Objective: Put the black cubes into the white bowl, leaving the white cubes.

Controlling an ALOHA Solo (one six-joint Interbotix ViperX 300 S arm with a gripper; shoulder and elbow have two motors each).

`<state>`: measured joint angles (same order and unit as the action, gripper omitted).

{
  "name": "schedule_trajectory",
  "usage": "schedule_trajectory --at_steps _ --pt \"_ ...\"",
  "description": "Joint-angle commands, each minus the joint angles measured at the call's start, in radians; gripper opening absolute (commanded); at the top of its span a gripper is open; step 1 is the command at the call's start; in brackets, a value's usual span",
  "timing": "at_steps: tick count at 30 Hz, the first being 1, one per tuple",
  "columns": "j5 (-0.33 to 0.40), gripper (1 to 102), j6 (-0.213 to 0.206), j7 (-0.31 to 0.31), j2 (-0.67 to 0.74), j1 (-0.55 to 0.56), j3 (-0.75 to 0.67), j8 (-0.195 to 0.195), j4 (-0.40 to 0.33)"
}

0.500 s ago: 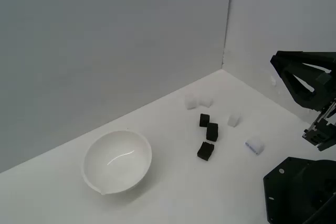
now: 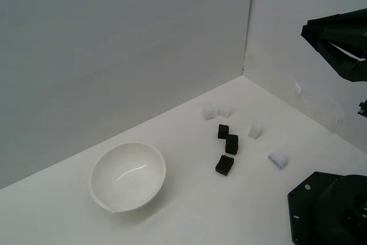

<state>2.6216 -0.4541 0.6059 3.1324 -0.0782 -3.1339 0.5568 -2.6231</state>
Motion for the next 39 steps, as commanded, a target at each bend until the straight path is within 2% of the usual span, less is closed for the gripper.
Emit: schedule_trajectory --at_steps 1,4,7,12,16,19,25,33,36,39 --pt "-0.072 2 0.0 0.078 -0.075 -0.06 0.075 -0.034 0.072" --pt "-0.118 2 0.0 0.19 -0.144 -0.107 0.144 -0.081 0.117" --pt "-0.144 1 0.0 0.308 -0.193 -0.129 0.193 -0.107 0.143" --pt "-0.141 1 0.002 0.408 -0.216 -0.129 0.218 -0.173 0.143" --pt "-0.147 1 0.003 0.465 -0.249 -0.13 0.252 -0.178 0.146" --pt "-0.156 1 0.002 0.482 -0.282 -0.13 0.287 -0.192 0.155" --pt "-0.169 1 0.003 0.492 -0.354 -0.13 0.357 -0.244 0.169" --pt "-0.158 1 0.002 0.499 -0.442 -0.13 0.445 -0.265 0.16" --pt "-0.15 1 0.006 0.48 -0.477 -0.13 0.48 -0.267 0.147" --pt "-0.13 1 0.026 0.43 -0.486 -0.13 0.491 -0.267 0.13"
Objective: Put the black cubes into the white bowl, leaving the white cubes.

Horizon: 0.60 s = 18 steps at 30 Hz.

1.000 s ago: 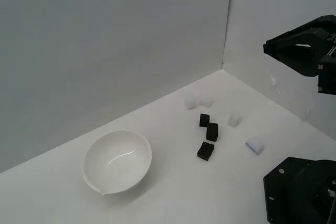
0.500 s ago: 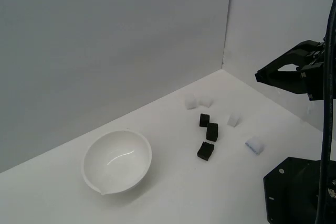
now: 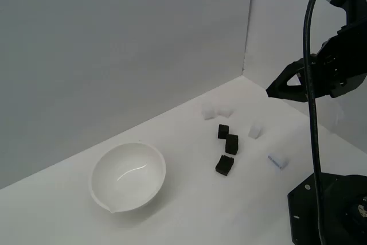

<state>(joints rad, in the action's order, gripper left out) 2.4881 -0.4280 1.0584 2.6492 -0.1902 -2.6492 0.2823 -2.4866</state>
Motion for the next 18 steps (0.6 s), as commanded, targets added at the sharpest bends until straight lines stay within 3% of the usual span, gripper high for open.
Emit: schedule_trajectory --at_steps 1,5,9,11,18 --pt "0.008 1 0.02 -0.038 -0.005 -0.018 0.006 0.009 -0.011" --pt "0.021 1 0.152 -0.061 -0.009 -0.012 0.012 -0.012 -0.026" --pt "0.04 1 0.241 -0.071 -0.037 0.02 0.041 -0.049 -0.043" --pt "0.049 1 0.256 -0.071 -0.058 0.037 0.061 -0.055 -0.054" --pt "0.054 1 0.252 -0.071 -0.19 0.081 0.195 -0.063 -0.057"
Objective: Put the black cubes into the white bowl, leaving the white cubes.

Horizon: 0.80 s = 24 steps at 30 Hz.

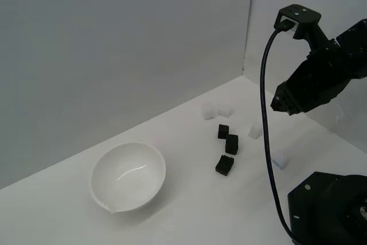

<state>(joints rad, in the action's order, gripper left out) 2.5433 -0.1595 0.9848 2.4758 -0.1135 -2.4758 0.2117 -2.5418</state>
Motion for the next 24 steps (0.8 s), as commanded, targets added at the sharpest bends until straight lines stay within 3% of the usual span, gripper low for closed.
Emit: schedule_trajectory --at_steps 1,6,8,12,16,21,24 --pt "-0.003 1 -0.02 0.002 -0.032 0.014 0.037 0.006 0.0" --pt "-0.015 3 -0.048 -0.046 -0.081 0.067 0.084 0.008 0.012" --pt "-0.018 9 -0.06 -0.066 -0.097 0.092 0.098 0.008 0.017" --pt "-0.025 37 -0.081 -0.101 -0.14 0.129 0.144 0.008 0.021" --pt "-0.038 54 -0.086 -0.132 -0.216 0.15 0.219 0.008 0.035" --pt "-0.072 91 -0.086 -0.147 -0.298 0.163 0.299 0.026 0.071" --pt "-0.091 98 -0.081 -0.15 -0.341 0.163 0.344 0.049 0.089"
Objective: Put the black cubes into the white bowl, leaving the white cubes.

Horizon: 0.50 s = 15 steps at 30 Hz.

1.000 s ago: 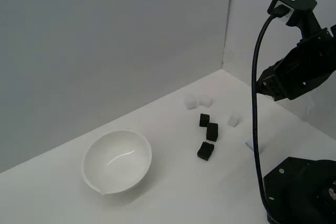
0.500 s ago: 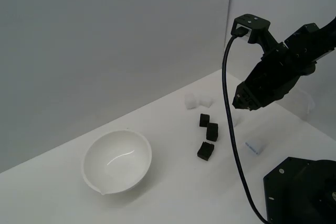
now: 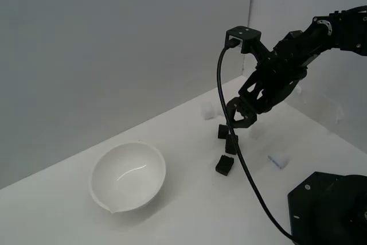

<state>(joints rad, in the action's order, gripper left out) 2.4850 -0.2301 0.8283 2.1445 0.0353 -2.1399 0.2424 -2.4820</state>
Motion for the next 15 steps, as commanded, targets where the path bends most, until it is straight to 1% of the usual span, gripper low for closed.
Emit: schedule_trajectory --at_steps 1,6,11,13,15 --pt "-0.038 99 -0.008 0.005 -0.026 0.014 0.025 0.023 0.034" --pt "-0.067 99 -0.005 -0.015 -0.104 0.014 0.103 0.04 0.06" --pt "-0.072 99 -0.005 -0.061 -0.161 0.014 0.156 0.046 0.066" --pt "-0.077 99 -0.003 -0.067 -0.181 0.014 0.178 0.051 0.069" --pt "-0.084 100 -0.003 -0.067 -0.204 0.014 0.201 0.064 0.078"
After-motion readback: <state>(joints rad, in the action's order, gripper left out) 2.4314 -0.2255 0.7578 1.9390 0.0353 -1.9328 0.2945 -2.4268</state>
